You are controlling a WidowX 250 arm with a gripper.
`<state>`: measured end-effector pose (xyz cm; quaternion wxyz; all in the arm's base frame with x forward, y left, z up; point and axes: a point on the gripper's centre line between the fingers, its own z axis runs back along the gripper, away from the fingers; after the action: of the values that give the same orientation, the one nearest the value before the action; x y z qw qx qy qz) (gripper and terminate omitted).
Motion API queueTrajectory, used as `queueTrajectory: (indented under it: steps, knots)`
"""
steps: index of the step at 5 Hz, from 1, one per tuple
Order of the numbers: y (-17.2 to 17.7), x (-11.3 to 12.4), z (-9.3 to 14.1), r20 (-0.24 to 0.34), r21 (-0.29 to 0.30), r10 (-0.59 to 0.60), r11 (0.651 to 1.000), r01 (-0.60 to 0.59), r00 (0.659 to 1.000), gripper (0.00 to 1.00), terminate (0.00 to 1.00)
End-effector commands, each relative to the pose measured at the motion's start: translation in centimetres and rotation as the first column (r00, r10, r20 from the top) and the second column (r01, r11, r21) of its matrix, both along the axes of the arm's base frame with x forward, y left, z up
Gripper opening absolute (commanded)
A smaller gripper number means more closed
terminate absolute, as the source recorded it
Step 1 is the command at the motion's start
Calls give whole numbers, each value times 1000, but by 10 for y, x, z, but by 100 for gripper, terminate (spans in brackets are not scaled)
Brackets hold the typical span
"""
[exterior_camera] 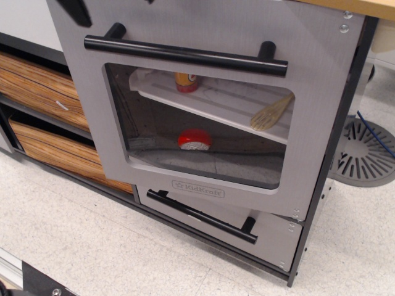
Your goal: Open oven
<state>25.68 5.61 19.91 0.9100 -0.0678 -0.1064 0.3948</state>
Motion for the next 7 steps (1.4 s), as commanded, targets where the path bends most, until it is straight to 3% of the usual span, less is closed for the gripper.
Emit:
queueTrajectory:
  steps: [1,2,4,6,7]
  knots:
    - [6,34,20,120,208,-21,978,-4,993,100,0]
    - [16,51,14,127,279,-38,960,1,991,100,0]
    - [49,71,27,126,233,-6,972,-23,992,100,0]
    - [56,57,3,58,289,-94,954,73,994,100,0]
    - [54,46,-12,53,322,-140,940,115,989,100,0]
